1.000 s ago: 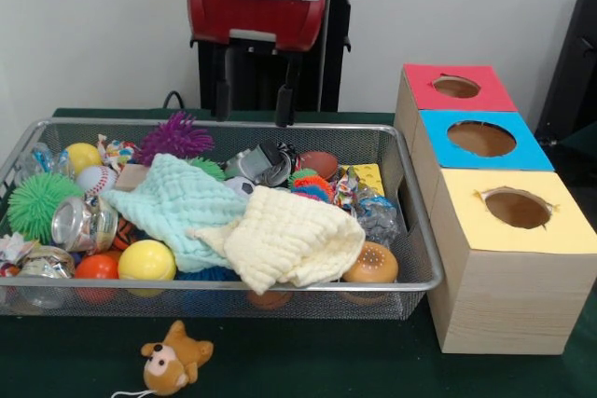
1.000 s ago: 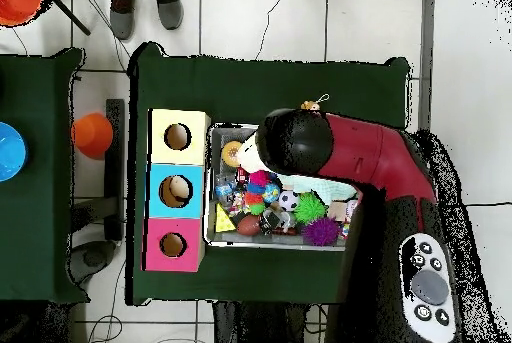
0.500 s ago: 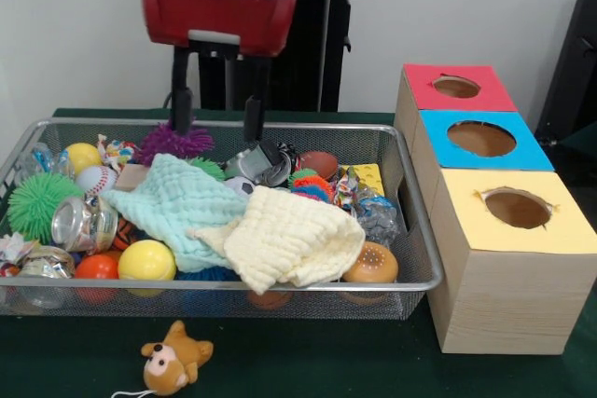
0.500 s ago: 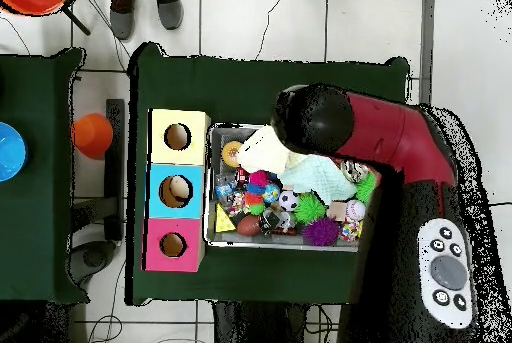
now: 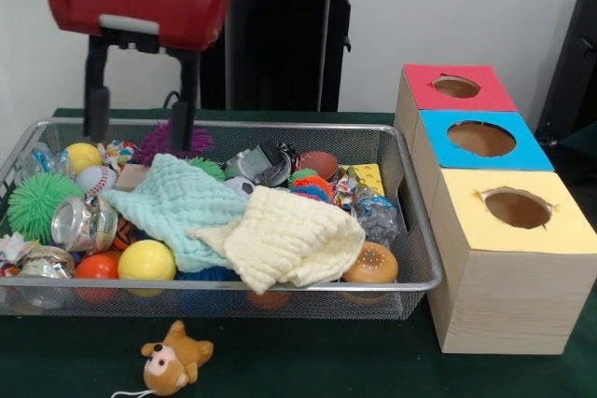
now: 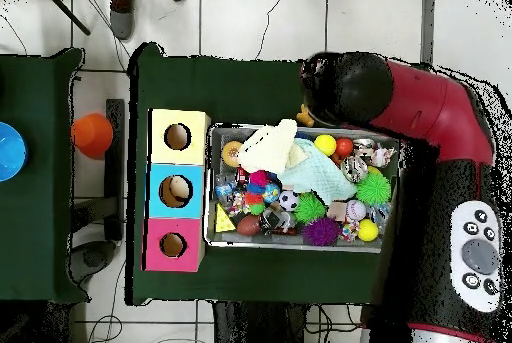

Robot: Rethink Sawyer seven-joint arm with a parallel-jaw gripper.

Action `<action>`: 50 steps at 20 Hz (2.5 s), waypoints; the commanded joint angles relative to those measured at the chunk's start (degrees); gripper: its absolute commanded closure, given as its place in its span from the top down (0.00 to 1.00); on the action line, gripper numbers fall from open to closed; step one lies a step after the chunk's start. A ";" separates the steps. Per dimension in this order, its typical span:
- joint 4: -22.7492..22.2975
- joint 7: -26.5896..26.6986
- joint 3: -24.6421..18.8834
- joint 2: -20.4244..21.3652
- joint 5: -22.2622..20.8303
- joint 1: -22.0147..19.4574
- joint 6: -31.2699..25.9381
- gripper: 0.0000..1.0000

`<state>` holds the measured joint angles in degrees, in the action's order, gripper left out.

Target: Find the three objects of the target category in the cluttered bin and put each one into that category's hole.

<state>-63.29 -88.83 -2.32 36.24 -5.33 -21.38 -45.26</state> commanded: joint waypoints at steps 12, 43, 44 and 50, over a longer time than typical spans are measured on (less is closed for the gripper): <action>3.08 -5.49 -2.22 -6.04 0.25 -1.82 -1.19 1.00; 7.95 -5.44 -3.02 -14.79 -0.28 -2.64 7.33 1.00; 8.01 -5.43 -2.97 -15.00 -0.29 -2.67 7.63 1.00; 8.43 -5.34 -3.00 -16.31 -0.08 -2.75 9.34 1.00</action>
<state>-54.12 -88.83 -2.33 22.77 -5.28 -22.44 -38.17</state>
